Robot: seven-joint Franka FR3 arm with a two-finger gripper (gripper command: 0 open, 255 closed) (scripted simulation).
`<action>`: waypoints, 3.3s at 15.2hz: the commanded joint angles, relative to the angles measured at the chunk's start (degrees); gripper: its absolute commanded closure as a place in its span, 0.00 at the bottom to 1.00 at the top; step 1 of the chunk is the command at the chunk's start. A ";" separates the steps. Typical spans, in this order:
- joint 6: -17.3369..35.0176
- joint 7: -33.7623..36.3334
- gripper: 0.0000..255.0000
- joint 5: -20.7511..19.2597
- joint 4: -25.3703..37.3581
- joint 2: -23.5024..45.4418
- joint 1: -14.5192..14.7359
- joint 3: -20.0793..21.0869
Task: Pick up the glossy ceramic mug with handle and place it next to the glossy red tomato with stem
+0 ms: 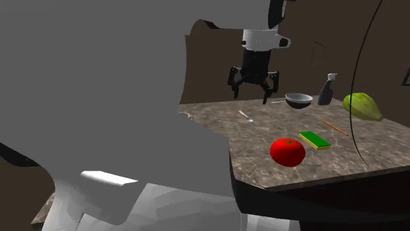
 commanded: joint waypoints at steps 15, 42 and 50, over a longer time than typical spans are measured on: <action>12.94 17.93 0.00 2.98 6.00 19.02 3.22 16.93; 13.09 53.18 0.00 -25.59 52.51 76.54 19.62 27.37; 16.49 53.78 0.00 -26.49 50.36 77.96 19.54 26.79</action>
